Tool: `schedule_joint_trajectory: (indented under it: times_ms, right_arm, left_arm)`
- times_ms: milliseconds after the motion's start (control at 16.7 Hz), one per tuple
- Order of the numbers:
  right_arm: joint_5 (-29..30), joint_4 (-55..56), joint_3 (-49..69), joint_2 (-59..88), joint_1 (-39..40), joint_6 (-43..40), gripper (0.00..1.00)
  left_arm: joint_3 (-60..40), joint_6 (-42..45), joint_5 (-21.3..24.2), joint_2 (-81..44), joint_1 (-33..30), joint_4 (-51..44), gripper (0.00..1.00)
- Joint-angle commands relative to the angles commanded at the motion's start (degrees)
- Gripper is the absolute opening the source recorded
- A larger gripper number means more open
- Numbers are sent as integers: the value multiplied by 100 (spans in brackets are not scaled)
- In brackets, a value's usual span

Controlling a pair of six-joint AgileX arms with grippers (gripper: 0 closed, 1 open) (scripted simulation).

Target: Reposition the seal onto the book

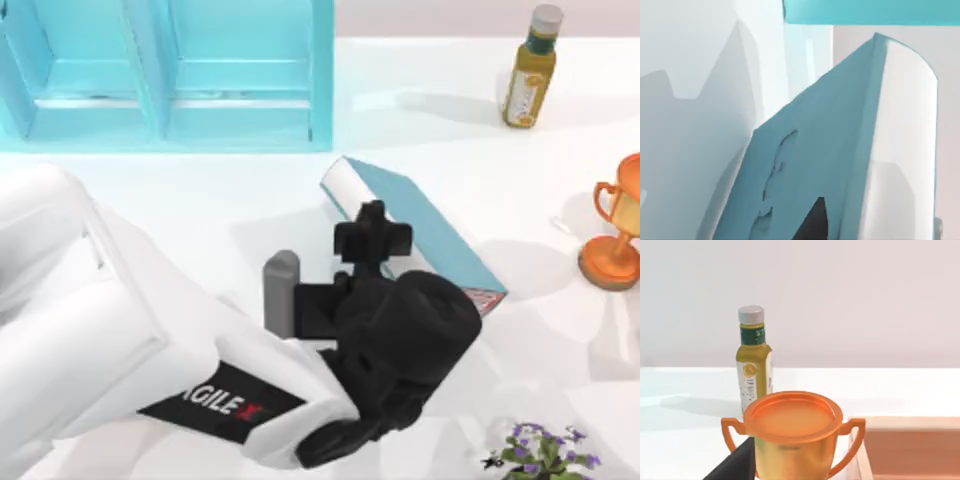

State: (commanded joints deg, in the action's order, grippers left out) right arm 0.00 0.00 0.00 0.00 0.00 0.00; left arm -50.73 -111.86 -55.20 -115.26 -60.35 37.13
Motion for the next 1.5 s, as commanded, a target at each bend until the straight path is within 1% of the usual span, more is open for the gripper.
schedule_joint_trajectory:
  times_ms: [240, 300, 840, 960, 1080, 1200, 1500]
  right_arm:
    - [0, 0, 0, 0, 0, 0, 100]
    - [0, 0, 0, 0, 0, 0, 100]
    - [0, 0, 0, 0, 0, 0, 100]
    - [0, 0, 0, 0, 0, 0, 100]
    - [0, 0, 0, 0, 0, 0, 100]
    - [0, 0, 0, 0, 0, 0, 100]
    - [0, 0, 0, 0, 0, 0, 100]
  left_arm:
    - [0, 0, 0, 0, 0, 0, 98]
    - [0, 0, 0, 0, 0, 0, 100]
    - [10, -13, -2, -5, -9, -19, 100]
    - [14, -211, -71, 17, -116, -195, 100]
    - [16, -633, -218, 79, -332, -595, 100]
    - [10, -1219, -426, 190, -633, -1195, 100]
    - [8, -2918, -1096, 595, -1571, -3123, 100]
